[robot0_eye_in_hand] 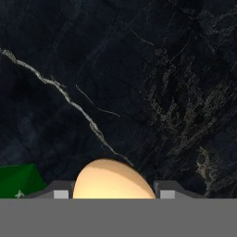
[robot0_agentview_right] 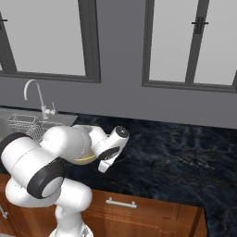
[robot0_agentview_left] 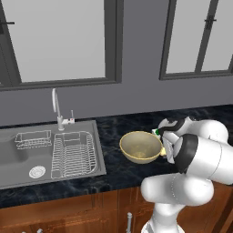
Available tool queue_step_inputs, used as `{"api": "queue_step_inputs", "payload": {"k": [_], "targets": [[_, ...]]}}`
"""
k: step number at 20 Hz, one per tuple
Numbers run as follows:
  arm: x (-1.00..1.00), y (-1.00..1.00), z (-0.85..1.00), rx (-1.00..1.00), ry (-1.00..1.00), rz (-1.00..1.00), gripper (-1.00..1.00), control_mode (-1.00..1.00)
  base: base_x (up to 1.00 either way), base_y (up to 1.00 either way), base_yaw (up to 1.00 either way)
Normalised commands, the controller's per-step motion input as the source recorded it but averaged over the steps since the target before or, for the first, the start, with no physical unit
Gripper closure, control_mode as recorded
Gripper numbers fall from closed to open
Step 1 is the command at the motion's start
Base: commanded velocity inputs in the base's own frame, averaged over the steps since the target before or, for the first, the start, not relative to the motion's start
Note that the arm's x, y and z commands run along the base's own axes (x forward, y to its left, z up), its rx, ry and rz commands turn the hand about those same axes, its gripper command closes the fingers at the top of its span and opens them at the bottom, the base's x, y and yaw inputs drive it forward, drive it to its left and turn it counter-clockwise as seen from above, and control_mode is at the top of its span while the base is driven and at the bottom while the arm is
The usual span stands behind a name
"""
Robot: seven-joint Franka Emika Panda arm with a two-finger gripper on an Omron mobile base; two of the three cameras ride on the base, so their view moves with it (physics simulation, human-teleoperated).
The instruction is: Gather the eggs and milk located in the vicinity of the sink area and place them right next to the bowl.
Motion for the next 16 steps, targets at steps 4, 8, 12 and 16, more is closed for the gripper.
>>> {"api": "queue_step_inputs", "payload": {"k": [4, 8, 12, 16], "targets": [[0.00, 0.00, 0.00, 0.00, 0.00, 0.00, 1.00, -1.00, 0.00, 0.00, 0.00], [0.00, 0.00, 0.00, 0.00, 0.00, 0.00, 1.00, -1.00, 0.00, 0.00, 0.00], [0.00, 0.00, 0.00, 0.00, 0.00, 0.00, -1.00, -1.00, 0.00, 0.00, 0.00], [0.00, 0.00, 0.00, 0.00, 0.00, 0.00, -1.00, -1.00, 0.00, 0.00, 0.00]]}}
